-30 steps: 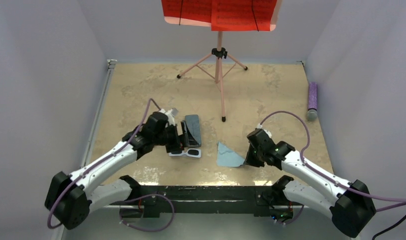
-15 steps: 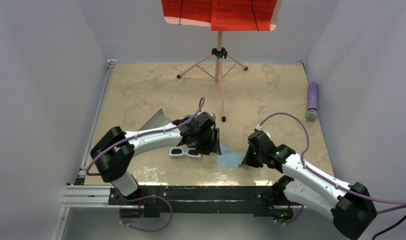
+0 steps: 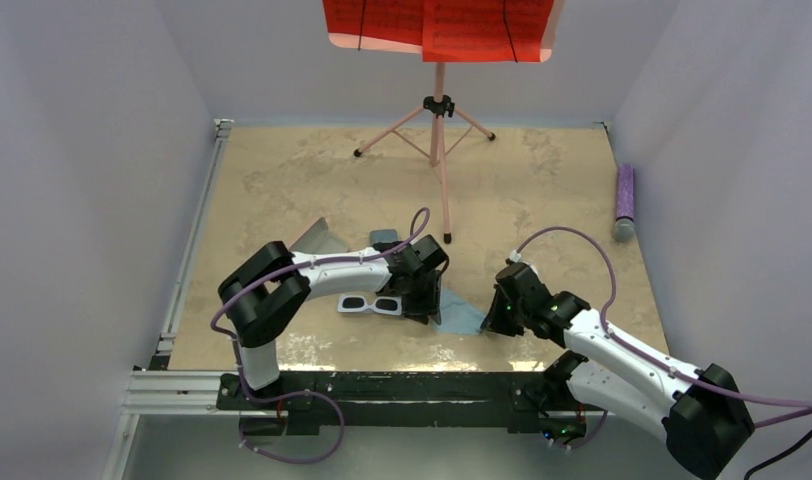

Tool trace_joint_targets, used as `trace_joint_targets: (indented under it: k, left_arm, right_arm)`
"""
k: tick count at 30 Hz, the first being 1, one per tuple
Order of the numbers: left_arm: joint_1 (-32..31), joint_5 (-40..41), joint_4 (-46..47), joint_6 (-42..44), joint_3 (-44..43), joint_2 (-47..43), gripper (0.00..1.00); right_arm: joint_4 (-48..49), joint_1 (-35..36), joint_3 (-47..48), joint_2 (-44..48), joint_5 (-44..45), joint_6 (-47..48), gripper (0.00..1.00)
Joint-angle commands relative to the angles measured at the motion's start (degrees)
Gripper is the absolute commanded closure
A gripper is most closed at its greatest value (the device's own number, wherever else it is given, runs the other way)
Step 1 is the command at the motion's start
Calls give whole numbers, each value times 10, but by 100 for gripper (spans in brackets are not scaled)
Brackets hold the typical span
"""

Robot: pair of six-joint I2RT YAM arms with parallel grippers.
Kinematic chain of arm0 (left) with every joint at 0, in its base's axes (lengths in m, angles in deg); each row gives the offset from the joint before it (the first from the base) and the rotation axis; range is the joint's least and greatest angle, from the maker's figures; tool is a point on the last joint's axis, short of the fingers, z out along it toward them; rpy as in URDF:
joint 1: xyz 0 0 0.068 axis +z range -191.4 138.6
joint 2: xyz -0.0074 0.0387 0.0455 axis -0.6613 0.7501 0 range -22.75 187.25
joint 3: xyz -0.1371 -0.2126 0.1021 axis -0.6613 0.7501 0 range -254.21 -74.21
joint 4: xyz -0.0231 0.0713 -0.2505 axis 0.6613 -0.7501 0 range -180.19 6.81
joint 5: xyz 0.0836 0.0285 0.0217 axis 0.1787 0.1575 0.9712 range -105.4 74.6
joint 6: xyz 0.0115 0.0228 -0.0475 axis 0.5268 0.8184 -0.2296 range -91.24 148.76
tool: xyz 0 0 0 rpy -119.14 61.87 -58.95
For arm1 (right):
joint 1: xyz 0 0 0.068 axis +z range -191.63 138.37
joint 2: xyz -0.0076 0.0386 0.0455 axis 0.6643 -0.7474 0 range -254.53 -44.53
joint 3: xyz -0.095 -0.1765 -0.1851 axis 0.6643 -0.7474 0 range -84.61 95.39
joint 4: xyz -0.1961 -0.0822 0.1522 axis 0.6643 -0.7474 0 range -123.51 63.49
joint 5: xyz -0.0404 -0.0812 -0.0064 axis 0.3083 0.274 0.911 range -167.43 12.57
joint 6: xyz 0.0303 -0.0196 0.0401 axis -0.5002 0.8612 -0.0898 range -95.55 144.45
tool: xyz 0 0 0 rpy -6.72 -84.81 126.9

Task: Organize the sunglasses

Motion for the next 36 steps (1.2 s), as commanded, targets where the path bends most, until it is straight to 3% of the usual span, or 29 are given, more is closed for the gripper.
trace_joint_targets:
  k: [1,16,25,29,36]
  left_arm:
    - [-11,-7,-24,-8,-31,12,62]
    - [-18,7,-66,-19,-59,48,74]
    - [-26,-2,-62,-14,-74,60,86]
    - [-26,-2,-60,-13,-80,62,100]
    - [-26,17,-33,-7,-47,-12,100]
  right_arm:
    - [21,-2,-3,3,-8,13,100]
    - [37,-2,-10,4,-15,15,100]
    - [45,-2,-10,0,-15,15,100]
    - [50,-2,-15,3,-29,15,100]
    - [62,-2,-22,34,-40,40,100]
